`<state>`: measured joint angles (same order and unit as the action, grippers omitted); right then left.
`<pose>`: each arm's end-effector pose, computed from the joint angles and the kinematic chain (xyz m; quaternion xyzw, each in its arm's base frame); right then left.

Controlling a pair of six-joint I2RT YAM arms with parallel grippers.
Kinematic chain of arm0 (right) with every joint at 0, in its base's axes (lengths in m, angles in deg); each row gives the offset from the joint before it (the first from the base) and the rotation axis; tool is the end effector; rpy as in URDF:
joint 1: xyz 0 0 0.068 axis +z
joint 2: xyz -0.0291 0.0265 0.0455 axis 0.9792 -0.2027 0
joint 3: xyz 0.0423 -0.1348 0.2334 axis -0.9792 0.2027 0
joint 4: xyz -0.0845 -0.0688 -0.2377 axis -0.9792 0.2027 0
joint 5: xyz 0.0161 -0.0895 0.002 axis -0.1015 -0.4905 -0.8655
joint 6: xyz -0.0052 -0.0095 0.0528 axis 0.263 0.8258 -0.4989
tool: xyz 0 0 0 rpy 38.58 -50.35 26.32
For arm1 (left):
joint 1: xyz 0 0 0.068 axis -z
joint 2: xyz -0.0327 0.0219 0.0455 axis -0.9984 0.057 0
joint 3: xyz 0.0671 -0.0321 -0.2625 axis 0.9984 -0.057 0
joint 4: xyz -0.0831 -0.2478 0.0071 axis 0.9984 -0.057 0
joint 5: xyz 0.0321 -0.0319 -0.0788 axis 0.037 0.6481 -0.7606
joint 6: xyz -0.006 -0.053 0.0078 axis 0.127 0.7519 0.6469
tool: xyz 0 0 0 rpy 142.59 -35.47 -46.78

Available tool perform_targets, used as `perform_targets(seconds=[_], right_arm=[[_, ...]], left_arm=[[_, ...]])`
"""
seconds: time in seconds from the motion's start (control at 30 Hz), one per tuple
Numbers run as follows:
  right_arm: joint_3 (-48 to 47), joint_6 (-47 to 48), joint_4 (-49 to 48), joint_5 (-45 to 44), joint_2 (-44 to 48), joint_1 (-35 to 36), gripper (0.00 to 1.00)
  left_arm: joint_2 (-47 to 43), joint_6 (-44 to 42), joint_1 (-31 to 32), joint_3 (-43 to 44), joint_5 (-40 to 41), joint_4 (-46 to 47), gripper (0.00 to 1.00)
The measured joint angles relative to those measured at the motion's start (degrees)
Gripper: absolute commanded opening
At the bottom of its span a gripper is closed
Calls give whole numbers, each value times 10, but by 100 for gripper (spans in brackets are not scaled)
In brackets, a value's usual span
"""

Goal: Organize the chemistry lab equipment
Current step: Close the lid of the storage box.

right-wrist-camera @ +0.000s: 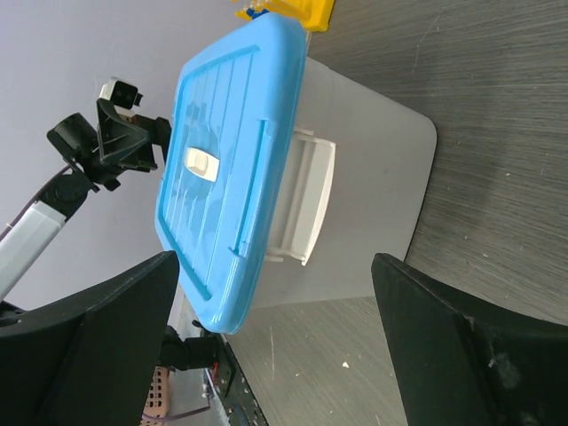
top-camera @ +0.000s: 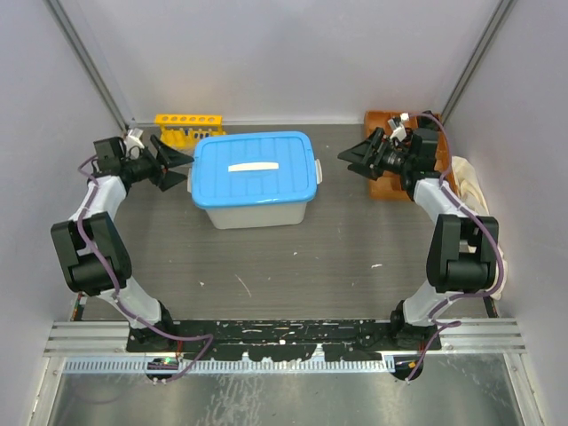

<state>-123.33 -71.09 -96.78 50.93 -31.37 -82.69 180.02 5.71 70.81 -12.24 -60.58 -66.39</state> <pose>0.3653 0.0016 0.2666 0.0349 0.7747 0.5243 0.3517 0.3610 0.0725 0.2574 -0.2066 0.7945 -0.4971 0.2812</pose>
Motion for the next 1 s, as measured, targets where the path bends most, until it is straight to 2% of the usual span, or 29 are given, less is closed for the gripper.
perform_targets(seconds=[0.2,0.3,1.0], right_arm=[[0,-1,-7,0,-9,6,95],[0,-2,-13,0,-13,11,95],[-3,-31,-76,5,-97,79,94]], left_arm=[[-12,-52,-8,6,31,-73,82],[-15,-57,-11,5,35,-81,81],[-7,37,6,-57,13,62,80]])
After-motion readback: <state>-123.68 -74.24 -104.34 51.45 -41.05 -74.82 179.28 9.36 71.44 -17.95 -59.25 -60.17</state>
